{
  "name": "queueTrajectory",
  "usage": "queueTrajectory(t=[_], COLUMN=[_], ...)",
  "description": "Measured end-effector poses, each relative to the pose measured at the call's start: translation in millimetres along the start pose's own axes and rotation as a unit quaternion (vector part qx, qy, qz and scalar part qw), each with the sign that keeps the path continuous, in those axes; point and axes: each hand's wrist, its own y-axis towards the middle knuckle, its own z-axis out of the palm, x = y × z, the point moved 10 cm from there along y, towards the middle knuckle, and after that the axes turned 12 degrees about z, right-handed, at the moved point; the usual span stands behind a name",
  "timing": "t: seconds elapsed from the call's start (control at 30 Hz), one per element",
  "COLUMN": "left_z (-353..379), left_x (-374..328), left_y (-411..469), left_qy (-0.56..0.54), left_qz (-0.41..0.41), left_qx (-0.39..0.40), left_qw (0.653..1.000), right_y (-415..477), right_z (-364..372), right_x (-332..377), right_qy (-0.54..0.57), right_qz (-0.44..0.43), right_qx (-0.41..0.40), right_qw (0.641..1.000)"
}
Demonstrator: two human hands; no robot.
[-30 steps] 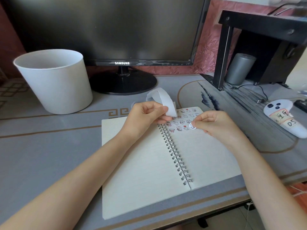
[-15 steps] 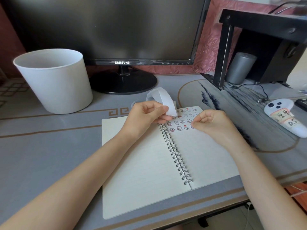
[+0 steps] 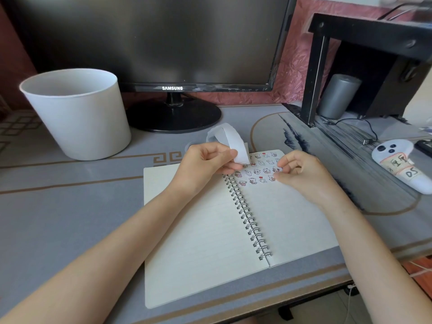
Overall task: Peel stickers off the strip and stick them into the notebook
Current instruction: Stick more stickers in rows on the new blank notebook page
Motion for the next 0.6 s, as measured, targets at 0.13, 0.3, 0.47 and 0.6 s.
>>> queueTrajectory(t=[0.13,0.3,0.47,0.6], left_z=[-0.9,-0.8,-0.7,-0.6], left_x=[1.4,2.6,2.1,1.3], left_y=[0.5,1.0,1.0,0.8], left_qy=[0.003,0.003,0.006,0.005], left_qz=[-0.002,-0.004,-0.003,-0.001], left_qx=[-0.002,-0.005,-0.003,-0.001], left_qw=[1.0,1.0,1.0,1.0], right_y=[0.8,0.7,2.8,4.6], right_z=[0.4,0.7,1.7,-1.2], right_x=[-1.3,-0.4,-1.0,-2.8], right_qy=[-0.006,0.027,0.005,-0.007], right_qz=[0.003,0.007,-0.002,-0.007], right_qx=[-0.001,-0.008,-0.012,-0.024], right_qw=[1.0,1.0,1.0,1.0])
